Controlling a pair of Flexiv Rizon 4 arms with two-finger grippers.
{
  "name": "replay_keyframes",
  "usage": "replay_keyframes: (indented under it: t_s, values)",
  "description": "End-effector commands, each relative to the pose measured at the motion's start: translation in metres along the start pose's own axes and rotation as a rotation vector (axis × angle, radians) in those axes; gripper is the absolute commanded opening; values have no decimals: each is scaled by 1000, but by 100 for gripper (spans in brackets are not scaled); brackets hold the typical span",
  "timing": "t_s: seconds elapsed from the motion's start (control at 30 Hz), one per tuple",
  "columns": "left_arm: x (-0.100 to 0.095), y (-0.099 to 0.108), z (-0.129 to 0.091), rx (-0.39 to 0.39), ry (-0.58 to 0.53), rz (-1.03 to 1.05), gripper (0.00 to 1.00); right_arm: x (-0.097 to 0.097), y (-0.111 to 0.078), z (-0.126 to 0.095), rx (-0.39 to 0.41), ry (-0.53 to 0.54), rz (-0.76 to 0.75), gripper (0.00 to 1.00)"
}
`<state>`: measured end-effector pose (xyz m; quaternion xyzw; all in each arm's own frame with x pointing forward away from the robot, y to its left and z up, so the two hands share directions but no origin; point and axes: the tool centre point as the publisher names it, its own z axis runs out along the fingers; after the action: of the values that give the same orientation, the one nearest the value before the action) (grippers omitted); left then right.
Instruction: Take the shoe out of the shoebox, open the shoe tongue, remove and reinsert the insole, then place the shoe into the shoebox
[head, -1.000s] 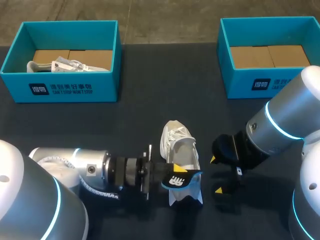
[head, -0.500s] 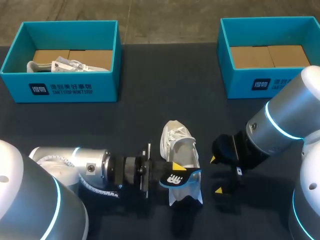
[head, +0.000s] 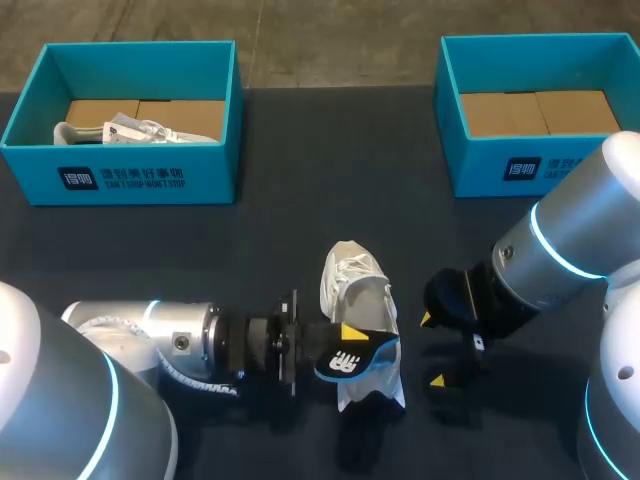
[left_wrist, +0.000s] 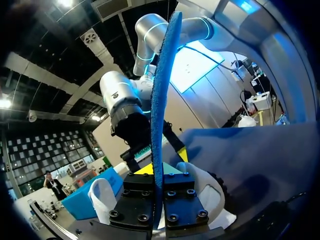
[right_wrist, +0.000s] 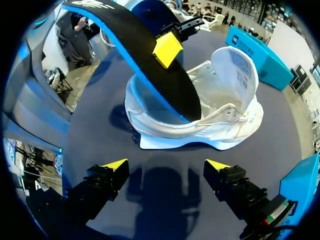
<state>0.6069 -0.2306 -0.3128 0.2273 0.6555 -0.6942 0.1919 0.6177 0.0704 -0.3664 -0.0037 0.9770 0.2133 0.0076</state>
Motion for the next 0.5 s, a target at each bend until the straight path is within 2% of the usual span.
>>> replay_keyframes:
  t_s: [0.03,0.5]
  values:
    - [0,5,2,-4,-9,0,0,1,0,1,2,-3,0,100]
    - [2,18,0,-20,-6,7,0,1,0,1,2,-3,0,100]
